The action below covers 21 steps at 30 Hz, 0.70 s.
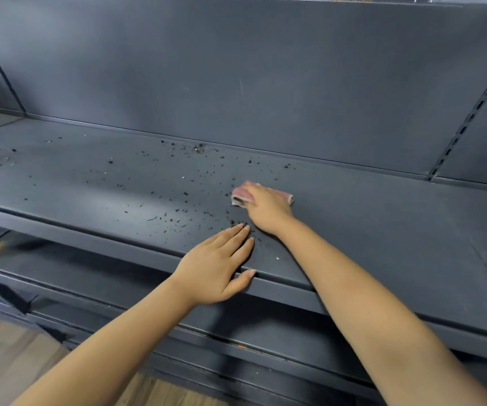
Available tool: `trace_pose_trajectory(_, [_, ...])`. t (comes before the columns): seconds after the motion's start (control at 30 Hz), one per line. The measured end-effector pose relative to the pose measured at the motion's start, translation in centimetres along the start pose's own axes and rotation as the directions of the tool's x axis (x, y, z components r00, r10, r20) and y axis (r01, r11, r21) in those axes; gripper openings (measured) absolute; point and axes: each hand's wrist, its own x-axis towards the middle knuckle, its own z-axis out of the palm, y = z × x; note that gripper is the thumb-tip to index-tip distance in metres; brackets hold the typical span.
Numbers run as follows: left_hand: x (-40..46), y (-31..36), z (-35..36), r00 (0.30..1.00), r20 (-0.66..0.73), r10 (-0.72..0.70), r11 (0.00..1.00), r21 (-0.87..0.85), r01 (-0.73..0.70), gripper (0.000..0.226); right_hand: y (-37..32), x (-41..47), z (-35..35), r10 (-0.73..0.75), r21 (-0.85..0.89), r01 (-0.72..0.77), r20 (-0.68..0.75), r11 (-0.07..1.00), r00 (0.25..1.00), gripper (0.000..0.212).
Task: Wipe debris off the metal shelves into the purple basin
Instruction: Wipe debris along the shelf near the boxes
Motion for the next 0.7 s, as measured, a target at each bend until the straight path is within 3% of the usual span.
trace_pose_trajectory(0.17, [0.0, -0.3, -0.5, 0.999, 0.032, 0.006, 1.000, 0.024, -0.007, 0.069, 0.7, 0.1, -0.4, 0.032, 0.143, -0.037, 0.038, 0.989, 0.999, 0.044])
trace_pose_trajectory(0.27, [-0.9, -1.3, -1.2, 0.999, 0.022, -0.028, 0.999, 0.035, 0.028, 0.066, 3.4, -0.5, -2.4, 0.133, 0.155, -0.116, -0.099, 0.981, 0.986, 0.041])
trace_pose_trajectory(0.47, [-2.8, -3.4, -1.3, 0.979, -0.004, -0.203, 0.979, 0.003, 0.203, 0.069, 13.0, -1.5, -6.3, 0.487, 0.044, -0.493, -0.253, 0.869, 0.836, 0.036])
trace_pose_trajectory(0.7, [-2.8, -3.5, -1.1, 0.981, -0.024, -0.193, 0.981, 0.016, 0.194, 0.069, 15.4, 1.5, -6.2, 0.467, -0.014, -0.478, -0.194, 0.878, 0.863, 0.037])
